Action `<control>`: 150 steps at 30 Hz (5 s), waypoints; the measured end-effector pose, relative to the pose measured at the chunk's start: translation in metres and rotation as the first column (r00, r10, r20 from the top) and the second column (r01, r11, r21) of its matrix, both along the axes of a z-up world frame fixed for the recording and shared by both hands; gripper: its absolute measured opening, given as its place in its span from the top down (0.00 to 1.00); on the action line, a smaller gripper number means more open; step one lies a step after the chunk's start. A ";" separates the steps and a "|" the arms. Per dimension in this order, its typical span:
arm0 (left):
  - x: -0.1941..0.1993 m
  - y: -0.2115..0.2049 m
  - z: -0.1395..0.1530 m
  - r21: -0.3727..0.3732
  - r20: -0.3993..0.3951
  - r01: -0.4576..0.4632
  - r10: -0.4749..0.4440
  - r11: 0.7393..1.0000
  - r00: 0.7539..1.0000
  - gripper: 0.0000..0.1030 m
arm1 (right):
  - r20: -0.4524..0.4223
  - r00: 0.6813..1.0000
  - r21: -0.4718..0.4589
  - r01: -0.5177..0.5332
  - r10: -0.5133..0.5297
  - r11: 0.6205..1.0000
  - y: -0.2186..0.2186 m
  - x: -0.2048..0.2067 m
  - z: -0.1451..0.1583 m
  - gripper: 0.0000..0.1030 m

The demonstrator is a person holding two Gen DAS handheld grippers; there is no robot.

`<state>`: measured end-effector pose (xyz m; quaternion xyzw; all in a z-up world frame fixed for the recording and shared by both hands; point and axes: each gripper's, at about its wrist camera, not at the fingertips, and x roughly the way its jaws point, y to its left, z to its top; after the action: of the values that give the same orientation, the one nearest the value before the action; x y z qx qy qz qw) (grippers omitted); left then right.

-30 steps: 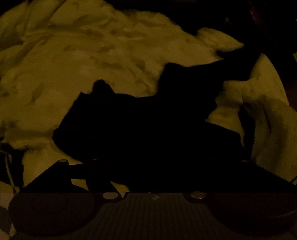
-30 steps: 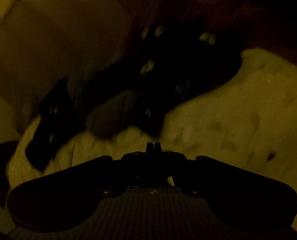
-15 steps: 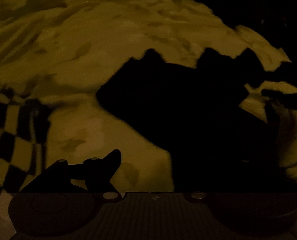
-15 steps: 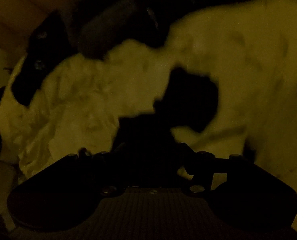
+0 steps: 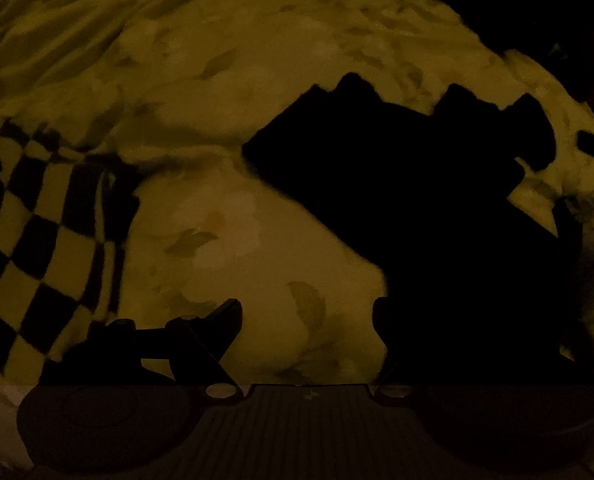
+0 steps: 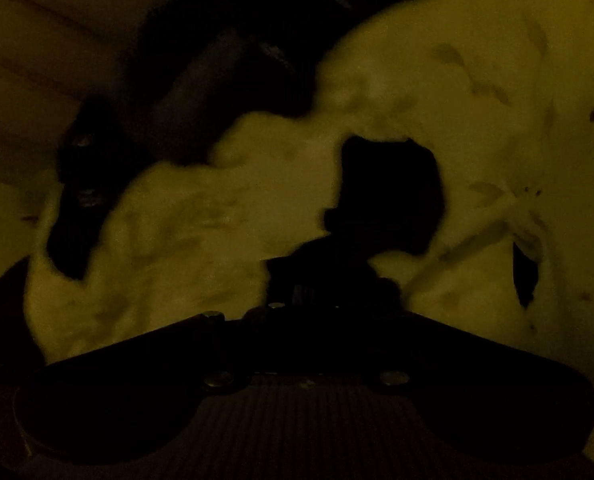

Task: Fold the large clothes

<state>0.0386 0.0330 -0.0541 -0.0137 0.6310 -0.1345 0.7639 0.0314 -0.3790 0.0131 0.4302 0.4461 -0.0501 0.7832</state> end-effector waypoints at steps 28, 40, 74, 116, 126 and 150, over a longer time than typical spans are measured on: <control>-0.010 0.042 0.026 0.039 0.068 -0.143 0.140 0.989 0.988 0.00 | 0.215 0.911 0.025 -0.367 0.353 0.930 0.086 -0.024 0.072 0.90; -0.022 0.167 0.046 0.160 0.145 -0.528 0.510 0.834 0.848 0.00 | 0.212 0.449 0.058 -0.892 0.868 0.448 0.278 -0.013 0.057 0.76; 0.085 0.010 -0.015 -0.191 0.140 -0.002 0.029 0.982 0.990 0.52 | -0.091 0.989 0.188 0.135 -0.119 0.973 0.025 0.050 -0.033 0.85; 0.056 -0.016 -0.005 0.003 0.215 0.185 -0.181 0.983 0.960 0.00 | -0.233 0.911 -0.270 -0.398 0.341 0.877 -0.014 0.005 0.039 0.22; 0.099 -0.160 -0.049 0.002 0.229 0.474 -0.462 0.881 0.857 0.00 | -0.298 0.850 -0.280 -0.513 0.435 0.812 0.012 -0.055 0.052 0.17; -0.077 0.026 0.041 -0.143 0.134 0.182 -0.163 0.973 0.977 0.59 | -0.281 0.814 -0.300 -0.577 0.508 0.760 0.033 -0.040 0.034 0.18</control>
<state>-0.0388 0.0587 -0.0127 -0.0096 0.5698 -0.2496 0.7829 -0.0088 -0.3463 0.0467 0.1192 0.6039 0.0571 0.7860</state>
